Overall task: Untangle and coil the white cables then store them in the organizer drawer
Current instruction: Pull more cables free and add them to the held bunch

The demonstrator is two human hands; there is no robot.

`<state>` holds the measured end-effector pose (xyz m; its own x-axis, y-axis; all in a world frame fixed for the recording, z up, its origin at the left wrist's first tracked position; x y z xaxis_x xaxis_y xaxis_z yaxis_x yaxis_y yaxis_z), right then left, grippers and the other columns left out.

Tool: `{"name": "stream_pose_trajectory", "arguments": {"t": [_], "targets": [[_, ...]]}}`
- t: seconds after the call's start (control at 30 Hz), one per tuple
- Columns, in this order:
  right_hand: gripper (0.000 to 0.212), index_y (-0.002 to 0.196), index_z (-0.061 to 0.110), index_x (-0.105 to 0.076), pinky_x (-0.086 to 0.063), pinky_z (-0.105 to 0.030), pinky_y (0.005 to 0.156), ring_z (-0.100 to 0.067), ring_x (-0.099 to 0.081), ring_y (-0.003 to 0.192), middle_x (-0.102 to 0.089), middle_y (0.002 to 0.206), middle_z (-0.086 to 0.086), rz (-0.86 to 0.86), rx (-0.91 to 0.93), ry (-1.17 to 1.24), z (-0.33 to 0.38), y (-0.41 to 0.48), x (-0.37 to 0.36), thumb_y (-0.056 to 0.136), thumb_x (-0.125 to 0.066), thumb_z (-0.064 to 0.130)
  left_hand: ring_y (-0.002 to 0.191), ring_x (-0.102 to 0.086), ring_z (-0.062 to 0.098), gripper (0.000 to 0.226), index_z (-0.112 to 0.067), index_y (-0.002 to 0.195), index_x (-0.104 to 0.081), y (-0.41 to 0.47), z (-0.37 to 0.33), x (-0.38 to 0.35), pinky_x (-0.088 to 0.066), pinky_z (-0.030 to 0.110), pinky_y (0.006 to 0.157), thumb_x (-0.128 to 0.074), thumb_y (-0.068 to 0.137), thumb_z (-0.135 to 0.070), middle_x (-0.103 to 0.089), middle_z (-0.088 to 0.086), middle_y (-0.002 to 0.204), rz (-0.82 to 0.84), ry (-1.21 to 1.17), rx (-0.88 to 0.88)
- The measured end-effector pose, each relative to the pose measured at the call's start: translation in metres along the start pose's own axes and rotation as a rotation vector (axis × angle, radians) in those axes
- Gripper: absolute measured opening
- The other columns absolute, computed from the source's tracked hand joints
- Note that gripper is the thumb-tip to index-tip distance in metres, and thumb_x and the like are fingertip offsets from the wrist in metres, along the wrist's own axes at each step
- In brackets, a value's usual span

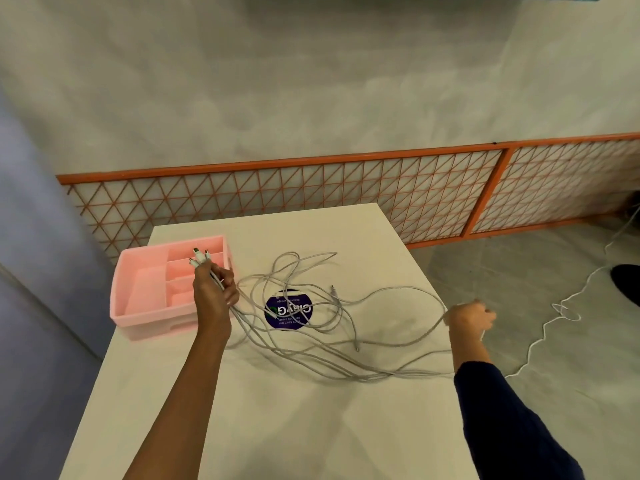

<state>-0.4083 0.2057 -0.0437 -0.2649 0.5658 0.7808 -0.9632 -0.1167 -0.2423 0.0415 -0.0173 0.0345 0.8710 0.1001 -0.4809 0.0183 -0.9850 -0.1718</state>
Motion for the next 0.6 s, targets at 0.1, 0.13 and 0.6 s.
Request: {"name": "stream_pose_trajectory", "arguments": {"t": [0.1,0.13,0.6], "targets": [[0.039,0.131,-0.003,-0.048,-0.03,-0.043,0.107,-0.035,-0.033,0.129,-0.035,0.139,-0.022,0.031,-0.053,-0.074,-0.015,-0.008,-0.017,0.092,-0.048,0.002,0.031,-0.023,0.004,0.035,-0.017,0.066,-0.036,0.0,0.002,-0.005,-0.015,0.012,0.034,-0.03,0.1,-0.022,-0.04,-0.008,0.042,0.015,-0.004,-0.009],[0.037,0.128,-0.002,-0.051,-0.027,-0.042,0.107,-0.035,-0.031,0.128,-0.035,0.138,-0.021,0.029,-0.069,-0.115,-0.013,-0.014,-0.019,0.092,-0.047,0.004,0.031,-0.023,0.004,0.035,-0.017,0.066,-0.036,0.0,0.003,-0.007,-0.015,0.013,0.034,-0.03,0.1,-0.022,-0.039,-0.009,0.042,0.022,-0.007,-0.011],[0.049,0.125,0.016,-0.054,-0.037,-0.009,0.094,-0.006,-0.052,0.115,-0.057,0.13,0.003,1.332,1.098,-0.235,0.157,-0.31,-0.131,0.082,-0.073,0.032,0.034,-0.025,0.003,0.039,-0.013,0.068,-0.033,-0.008,0.0,-0.05,-0.024,0.014,0.035,-0.03,0.106,-0.024,-0.036,-0.008,0.048,0.27,-0.025,-0.019]]}}
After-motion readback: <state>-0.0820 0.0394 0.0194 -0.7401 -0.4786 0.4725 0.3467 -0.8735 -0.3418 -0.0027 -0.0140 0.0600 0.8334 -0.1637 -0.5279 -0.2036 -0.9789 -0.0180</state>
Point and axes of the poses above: each hand's wrist, its own y-axis towards the middle knuckle, its own x-axis out of the back of the hand, z = x × y, the point moved 10 cm from there along y, towards the middle knuckle
